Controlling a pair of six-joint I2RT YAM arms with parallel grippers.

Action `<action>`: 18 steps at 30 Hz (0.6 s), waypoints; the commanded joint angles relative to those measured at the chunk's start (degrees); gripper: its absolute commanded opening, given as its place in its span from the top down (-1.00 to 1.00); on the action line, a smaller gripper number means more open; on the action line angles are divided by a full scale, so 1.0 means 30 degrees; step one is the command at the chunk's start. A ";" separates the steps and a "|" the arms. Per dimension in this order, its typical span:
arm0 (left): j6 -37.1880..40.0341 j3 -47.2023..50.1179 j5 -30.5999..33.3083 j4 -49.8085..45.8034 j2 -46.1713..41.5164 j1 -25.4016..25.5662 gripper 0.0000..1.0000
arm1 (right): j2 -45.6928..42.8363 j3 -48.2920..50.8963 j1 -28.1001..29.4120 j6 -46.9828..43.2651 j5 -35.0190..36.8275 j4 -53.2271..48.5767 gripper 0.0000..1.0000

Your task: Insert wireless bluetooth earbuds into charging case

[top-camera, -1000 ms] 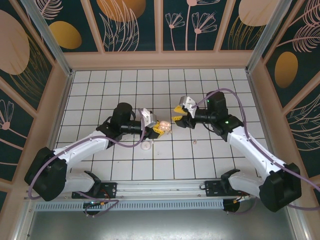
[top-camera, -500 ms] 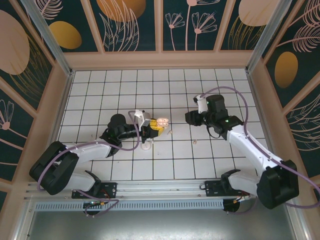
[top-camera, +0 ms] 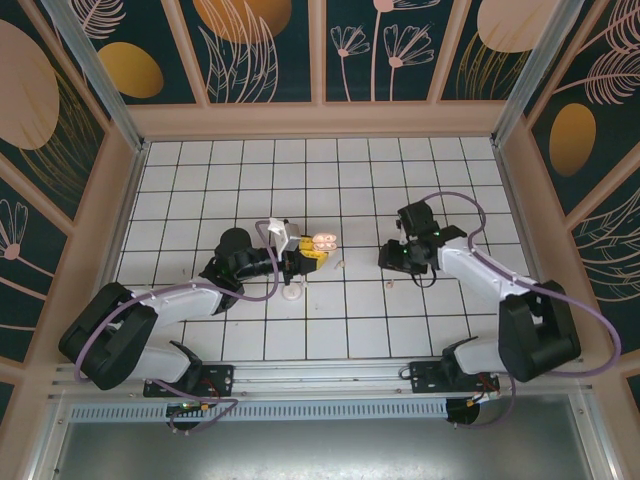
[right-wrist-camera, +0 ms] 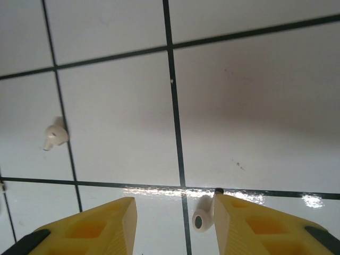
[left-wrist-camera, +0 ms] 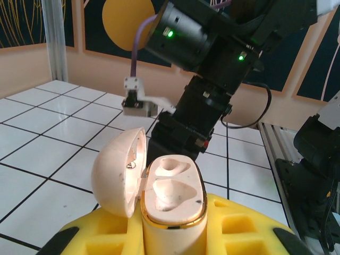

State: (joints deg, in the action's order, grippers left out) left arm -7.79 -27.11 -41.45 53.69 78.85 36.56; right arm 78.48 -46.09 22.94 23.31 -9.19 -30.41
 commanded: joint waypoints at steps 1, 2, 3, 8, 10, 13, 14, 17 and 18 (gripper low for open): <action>0.0218 -0.0423 -0.0025 -0.0202 -0.0409 0.0094 0.62 | 0.1334 -0.0356 0.0134 0.0160 -0.0337 -0.0009 0.14; 0.0380 -0.0482 -0.0040 -0.0417 -0.0496 0.0084 0.62 | 0.1680 -0.0363 0.0127 0.0043 -0.0404 0.0116 0.14; 0.0523 -0.0546 0.0005 -0.0677 -0.0587 0.0078 0.63 | 0.1961 -0.0378 0.0141 -0.0074 -0.0570 0.0322 0.14; 0.0898 -0.0833 -0.0042 -0.1342 -0.0634 0.0087 0.62 | 0.3064 -0.0484 0.0174 -0.0554 -0.1507 0.1346 0.14; 0.0810 -0.0861 -0.0055 -0.1284 -0.0642 0.0067 0.62 | 0.3488 -0.0645 0.0187 -0.0679 -0.1682 0.1467 0.14; 0.0620 -0.0835 -0.0075 -0.0969 -0.0624 0.0087 0.62 | 0.4018 -0.0918 0.0384 -0.0797 -0.1443 0.1354 0.14; 0.0603 -0.0837 -0.0080 -0.0965 -0.0627 0.0088 0.62 | 0.4156 -0.0996 0.0429 -0.0819 -0.1270 0.1285 0.14; 0.0662 -0.0864 -0.0066 -0.1044 -0.0627 0.0086 0.62 | 0.4433 -0.1156 0.0458 -0.0755 -0.0820 0.0833 0.13; 0.0699 -0.0892 -0.0042 -0.1143 -0.0625 0.0091 0.63 | 0.4453 -0.1189 0.0463 -0.0686 -0.0633 0.0586 0.13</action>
State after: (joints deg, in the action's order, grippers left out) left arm -6.48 -28.08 -41.43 50.06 77.93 36.56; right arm 91.11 -47.99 23.99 21.71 -12.91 -27.20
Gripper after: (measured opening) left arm 0.201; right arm 0.432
